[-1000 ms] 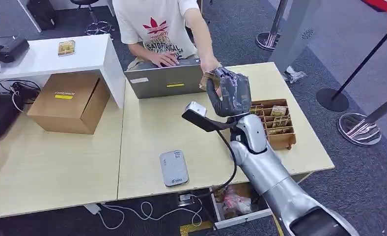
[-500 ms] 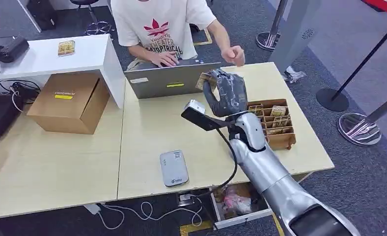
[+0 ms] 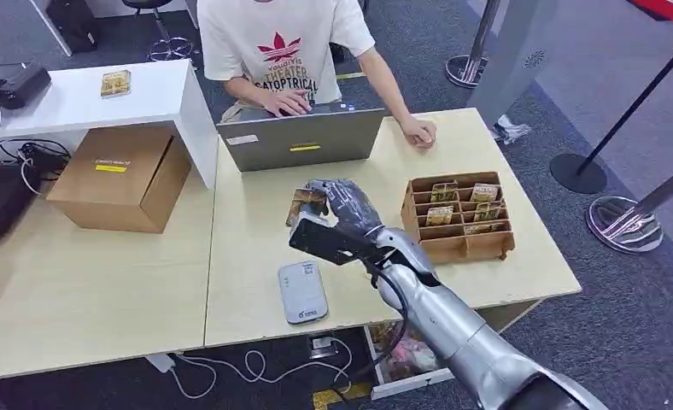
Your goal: Pass the card to the sensor for recognition and then transmit it.
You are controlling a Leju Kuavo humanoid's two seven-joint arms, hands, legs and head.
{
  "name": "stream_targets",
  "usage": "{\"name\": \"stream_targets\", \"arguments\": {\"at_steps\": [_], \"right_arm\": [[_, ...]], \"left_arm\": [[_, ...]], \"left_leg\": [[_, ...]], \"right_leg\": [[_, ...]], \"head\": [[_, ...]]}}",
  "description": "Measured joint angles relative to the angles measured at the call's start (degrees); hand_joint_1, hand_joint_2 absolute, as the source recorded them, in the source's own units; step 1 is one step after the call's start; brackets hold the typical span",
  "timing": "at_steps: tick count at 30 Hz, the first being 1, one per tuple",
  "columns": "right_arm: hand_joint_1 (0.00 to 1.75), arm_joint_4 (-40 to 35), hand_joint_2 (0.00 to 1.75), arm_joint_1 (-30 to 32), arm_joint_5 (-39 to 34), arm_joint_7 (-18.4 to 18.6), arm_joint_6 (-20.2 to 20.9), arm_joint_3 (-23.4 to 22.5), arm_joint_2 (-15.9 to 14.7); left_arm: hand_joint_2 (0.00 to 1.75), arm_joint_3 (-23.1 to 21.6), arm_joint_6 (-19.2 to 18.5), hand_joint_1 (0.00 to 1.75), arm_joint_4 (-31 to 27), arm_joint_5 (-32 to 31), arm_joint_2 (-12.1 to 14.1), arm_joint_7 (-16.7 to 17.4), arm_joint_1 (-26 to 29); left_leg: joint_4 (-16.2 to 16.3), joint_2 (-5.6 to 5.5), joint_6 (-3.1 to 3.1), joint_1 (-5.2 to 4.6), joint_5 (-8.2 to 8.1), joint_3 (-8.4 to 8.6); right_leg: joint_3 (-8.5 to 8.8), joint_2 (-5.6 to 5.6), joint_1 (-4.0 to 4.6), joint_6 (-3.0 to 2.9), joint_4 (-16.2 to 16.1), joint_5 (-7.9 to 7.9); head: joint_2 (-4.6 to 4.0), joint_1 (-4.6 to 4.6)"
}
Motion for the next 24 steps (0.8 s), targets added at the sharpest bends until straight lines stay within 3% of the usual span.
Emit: {"name": "stream_targets", "arguments": {"at_steps": [9, 24], "right_arm": [[1.75, 3.43, 1.75, -0.21, -2.92, -0.37, 4.00, 5.31, 2.34], [1.75, 15.65, 1.75, -0.49, -5.35, -1.31, 6.25, 11.71, 6.05]], "left_arm": [[0.00, 0.00, 0.35, 0.00, 0.00, 1.07, -0.04, 0.37, 0.02], [0.00, 0.07, 0.90, 0.00, 0.00, 1.57, -0.07, 0.44, 0.10]], "left_leg": [[0.00, 0.00, 0.00, 0.01, 0.00, 0.01], [0.00, -0.01, 0.00, 0.01, 0.00, 0.00]], "right_leg": [[0.00, 0.00, 0.01, 0.00, 0.00, 0.00], [0.00, 0.00, 0.01, 0.00, 0.00, 0.00]], "head": [[0.00, 0.00], [0.00, 0.00]]}}
